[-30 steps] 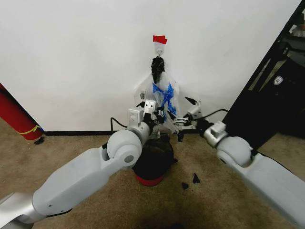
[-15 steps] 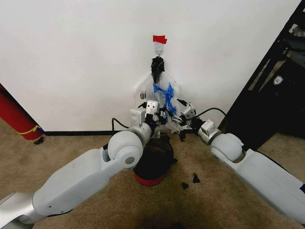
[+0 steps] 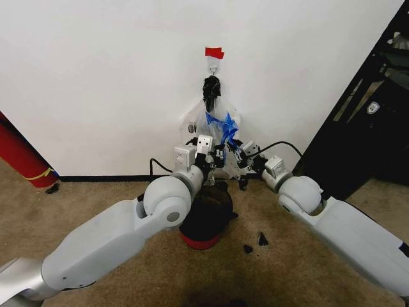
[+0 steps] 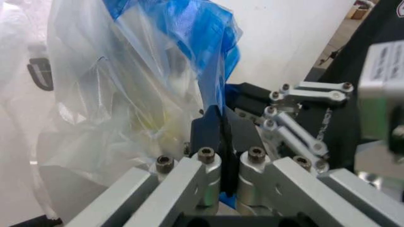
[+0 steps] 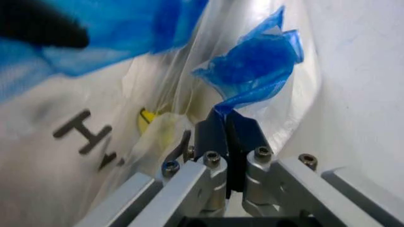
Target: Pick up the garbage bag from the wall and place it over the trash bin.
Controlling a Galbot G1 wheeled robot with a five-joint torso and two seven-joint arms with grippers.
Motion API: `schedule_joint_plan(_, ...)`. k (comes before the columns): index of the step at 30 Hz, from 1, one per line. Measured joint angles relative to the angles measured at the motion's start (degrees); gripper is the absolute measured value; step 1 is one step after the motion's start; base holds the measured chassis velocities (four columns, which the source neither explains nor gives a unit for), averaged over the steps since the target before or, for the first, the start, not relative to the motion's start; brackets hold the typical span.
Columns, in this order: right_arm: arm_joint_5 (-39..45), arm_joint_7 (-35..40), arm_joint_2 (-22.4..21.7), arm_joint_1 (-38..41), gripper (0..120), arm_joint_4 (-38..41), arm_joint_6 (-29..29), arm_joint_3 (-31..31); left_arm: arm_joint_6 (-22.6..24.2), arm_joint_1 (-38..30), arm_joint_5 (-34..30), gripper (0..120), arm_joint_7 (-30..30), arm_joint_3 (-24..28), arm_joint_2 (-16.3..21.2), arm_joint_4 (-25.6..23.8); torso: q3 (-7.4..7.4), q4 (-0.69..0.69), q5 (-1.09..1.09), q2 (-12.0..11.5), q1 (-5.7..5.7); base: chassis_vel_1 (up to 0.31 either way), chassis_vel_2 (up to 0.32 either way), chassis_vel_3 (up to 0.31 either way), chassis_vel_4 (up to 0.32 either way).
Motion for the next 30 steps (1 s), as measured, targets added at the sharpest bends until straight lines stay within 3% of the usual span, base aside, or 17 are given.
schedule_joint_plan(4, 5.7, 1.5, 1.3, -1.7, 0, 1.2, -0.3, 3.4, -0.3, 0.5, 0.0, 0, 0.1, -1.0, 0.3, 0.0, 0.00, 0.01, 0.00, 0.0, 0.00, 0.000, 0.000, 0.000, 0.000)
schedule_joint_plan(12, 15.1, 2.8, 4.9, -12.1, 0, 6.2, 2.8, 16.8, -2.6, 5.6, 0.0, 0, 0.9, -8.2, 1.7, -2.0, 0.00, 0.01, 0.00, 0.0, 0.00, 0.000, 0.000, 0.000, 0.000)
schedule_joint_plan(15, 18.8, 2.8, 5.4, -19.0, 0, 10.1, 3.5, 23.7, -3.9, 10.8, 0.0, 0, 1.5, -13.4, 3.6, -5.7, -0.01, -0.02, 0.00, 0.0, -0.01, 0.000, 0.000, 0.000, 0.000)
schedule_joint_plan(17, 19.4, 1.9, 5.5, -25.0, 0, 14.1, 3.8, 29.3, -4.8, 19.1, 0.3, 0, 2.8, -18.4, 6.3, -11.8, -0.01, 0.00, 0.00, 0.0, -0.01, 0.000, 0.000, 0.000, 0.000)
schedule_joint_plan(26, 16.1, -0.5, 6.2, -35.9, 0, 20.9, 4.4, 34.2, -6.0, 33.6, 4.8, 0, 4.7, -26.1, 10.0, -19.9, -0.02, 0.01, 0.00, 0.0, -0.01, 0.000, 0.000, 0.000, 0.000)
schedule_joint_plan(30, 14.7, -1.7, 7.0, -41.4, 0, 23.2, 5.1, 37.2, -6.2, 37.5, 6.1, 0, 5.0, -27.1, 10.3, -21.9, -0.02, 0.01, -0.01, 0.0, -0.01, 0.000, 0.000, 0.000, 0.000)
